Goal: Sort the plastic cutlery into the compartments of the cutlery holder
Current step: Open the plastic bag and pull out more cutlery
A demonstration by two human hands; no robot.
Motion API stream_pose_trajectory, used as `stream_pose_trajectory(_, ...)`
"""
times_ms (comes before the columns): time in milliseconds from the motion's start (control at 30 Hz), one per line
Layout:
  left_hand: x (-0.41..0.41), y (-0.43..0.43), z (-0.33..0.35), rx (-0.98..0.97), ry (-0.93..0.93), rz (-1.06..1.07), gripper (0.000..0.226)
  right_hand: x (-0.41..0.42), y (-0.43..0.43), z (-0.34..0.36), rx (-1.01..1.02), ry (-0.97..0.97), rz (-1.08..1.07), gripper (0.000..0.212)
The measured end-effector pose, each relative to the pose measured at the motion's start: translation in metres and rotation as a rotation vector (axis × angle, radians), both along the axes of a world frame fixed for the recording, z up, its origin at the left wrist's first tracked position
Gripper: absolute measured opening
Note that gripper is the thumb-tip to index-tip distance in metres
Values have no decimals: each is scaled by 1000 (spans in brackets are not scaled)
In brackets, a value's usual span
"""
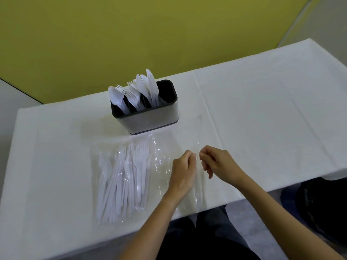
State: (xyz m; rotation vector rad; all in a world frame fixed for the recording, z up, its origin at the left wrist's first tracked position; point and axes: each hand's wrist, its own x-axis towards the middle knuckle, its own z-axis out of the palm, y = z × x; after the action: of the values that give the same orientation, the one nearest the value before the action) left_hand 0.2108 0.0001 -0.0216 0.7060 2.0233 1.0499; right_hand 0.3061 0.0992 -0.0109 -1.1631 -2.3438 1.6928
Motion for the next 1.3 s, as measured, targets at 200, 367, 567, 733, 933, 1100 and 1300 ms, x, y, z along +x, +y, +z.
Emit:
stream_pose_trajectory(200, -11, 5, 2, 12, 123, 213, 37, 7, 3, -1, 74, -25, 5, 19)
stream_pose_trajectory(367, -40, -3, -1, -6, 179, 126, 33, 26, 12, -8, 91, -79, -73, 20)
stream_pose_trajectory(567, -32, -6, 22, 81, 249, 91, 40, 20, 30, -5, 40, -182, -93, 17)
stream_pose_trajectory(733, -18, -7, 47, 154, 468, -34, 39, 4, 37, 10, 55, -119, -46, 15)
stream_pose_trajectory(933, -18, -12, 47, 215, 472, 52, 39, -5, 36, 4, 112, -88, -104, 28)
stream_pose_trajectory(1100, -16, -18, 55, 279, 461, 180, 41, -3, 41, -12, 73, -198, -165, 26)
stream_pose_trajectory(1300, -4, -18, 61, 282, 473, 146, 39, -10, 46, -12, 94, -210, -176, 26)
